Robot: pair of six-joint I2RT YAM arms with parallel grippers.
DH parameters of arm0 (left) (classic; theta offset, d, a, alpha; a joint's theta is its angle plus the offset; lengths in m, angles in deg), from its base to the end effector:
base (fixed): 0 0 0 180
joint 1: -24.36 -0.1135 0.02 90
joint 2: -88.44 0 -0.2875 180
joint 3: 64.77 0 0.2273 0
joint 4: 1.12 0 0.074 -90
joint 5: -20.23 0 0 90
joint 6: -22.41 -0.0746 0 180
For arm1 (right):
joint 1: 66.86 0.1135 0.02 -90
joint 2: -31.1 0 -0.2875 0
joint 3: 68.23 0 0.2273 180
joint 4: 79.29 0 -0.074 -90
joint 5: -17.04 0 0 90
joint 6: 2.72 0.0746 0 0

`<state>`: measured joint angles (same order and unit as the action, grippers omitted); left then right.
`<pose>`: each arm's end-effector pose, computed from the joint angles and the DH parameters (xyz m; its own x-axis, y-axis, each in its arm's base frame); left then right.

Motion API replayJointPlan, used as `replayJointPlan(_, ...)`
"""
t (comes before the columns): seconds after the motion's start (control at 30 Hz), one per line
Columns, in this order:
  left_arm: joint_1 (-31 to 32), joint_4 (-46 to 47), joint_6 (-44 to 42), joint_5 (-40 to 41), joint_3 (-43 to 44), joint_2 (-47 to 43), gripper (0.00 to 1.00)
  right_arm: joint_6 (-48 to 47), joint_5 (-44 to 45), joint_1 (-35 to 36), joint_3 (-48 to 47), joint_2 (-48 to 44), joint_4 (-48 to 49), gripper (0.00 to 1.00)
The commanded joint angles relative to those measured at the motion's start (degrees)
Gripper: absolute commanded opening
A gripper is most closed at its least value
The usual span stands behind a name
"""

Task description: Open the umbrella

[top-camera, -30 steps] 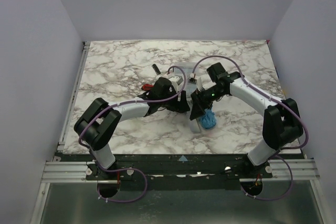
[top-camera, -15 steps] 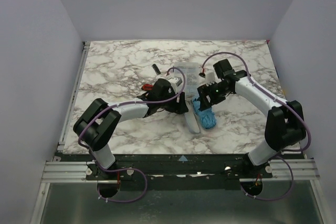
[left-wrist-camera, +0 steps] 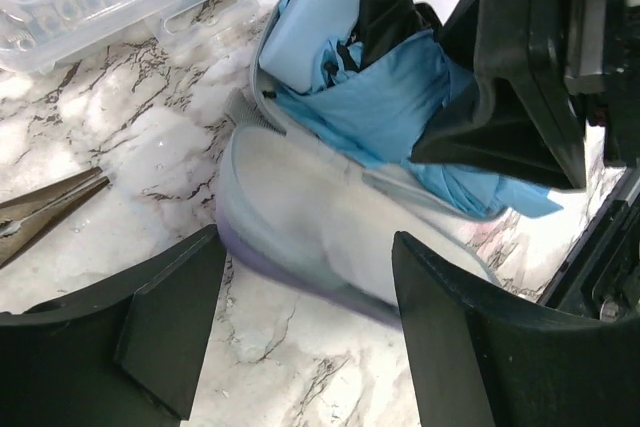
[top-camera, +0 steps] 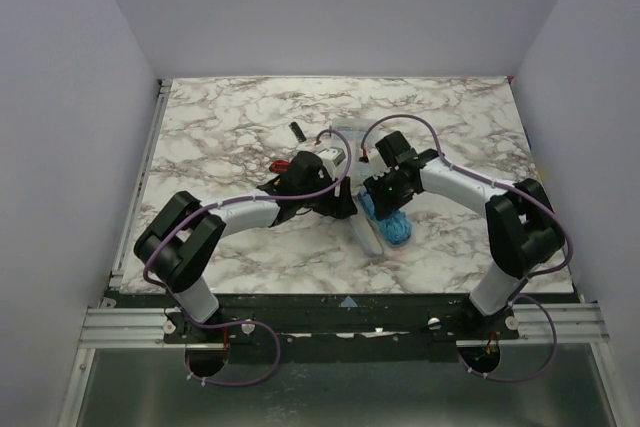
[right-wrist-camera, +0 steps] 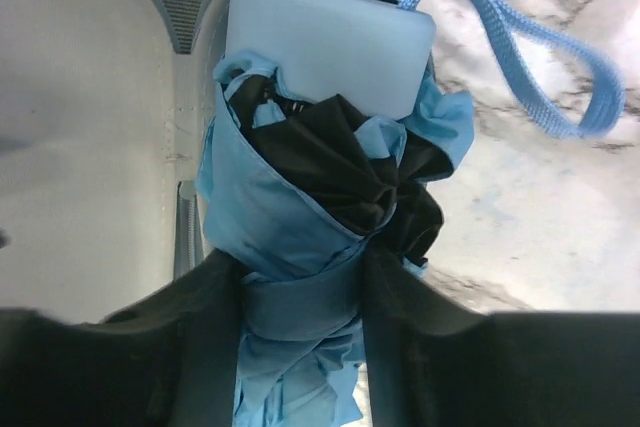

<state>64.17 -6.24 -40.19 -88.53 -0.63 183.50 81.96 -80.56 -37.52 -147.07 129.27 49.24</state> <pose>0.2591 -0.2472 0.1980 -0.7722 0.0763 -0.6308 0.5076 0.6713 -0.5401 0.2776 0.1674 0.1831 -0.7711 -0.5389 -0.3390 -0.5977 0.7962 0.0939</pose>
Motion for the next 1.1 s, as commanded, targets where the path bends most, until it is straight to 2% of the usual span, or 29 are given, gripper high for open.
replayJointPlan(0.0, -0.3, 0.8, -2.4, 1.0, -0.8, -3.0, 0.69, -2.5, 14.7, -0.9, 4.7, 2.2, 1.5, 0.26)
replayJointPlan(0.07, -0.5, 0.6, -2.8, 0.6, -0.5, -3.2, 0.7, -3.0, 14.2, -2.6, 5.4, 2.0, -0.3, 0.03)
replayJointPlan(0.1, -0.6, 0.4, -3.2, 0.3, -0.3, -3.5, 0.72, -3.8, 13.7, -4.0, 5.5, 1.7, -1.6, 0.0)
replayJointPlan(0.27, -1.4, 1.0, -6.9, -1.7, -0.5, -6.3, 0.81, -13.2, 15.5, -15.2, 7.6, -1.6, -3.9, 0.0)
replayJointPlan(0.43, -3.1, 1.4, -9.3, -2.8, 0.3, -9.0, 0.87, -23.1, 17.4, -28.8, 4.2, 2.2, -2.7, 0.0)
replayJointPlan(0.57, -4.9, 0.8, -10.6, -3.1, 1.5, -9.9, 0.9, -21.6, 15.4, -34.7, -9.5, 11.2, -2.8, 0.0)
replayJointPlan(0.77, -9.8, -2.3, -12.5, -4.9, 3.3, -10.5, 0.98, -16.1, 5.0, -35.3, -36.4, 23.4, -11.2, 0.0)
replayJointPlan(0.9, -12.6, -4.9, -14.9, -6.0, 3.9, -12.6, 0.98, -15.3, 3.6, -35.4, -46.5, 24.9, -14.8, 0.0)
replayJointPlan(1.07, -15.4, -7.0, -16.1, -6.2, 3.7, -14.8, 0.98, -14.3, -0.2, -36.0, -52.4, 22.0, -16.0, 0.0)
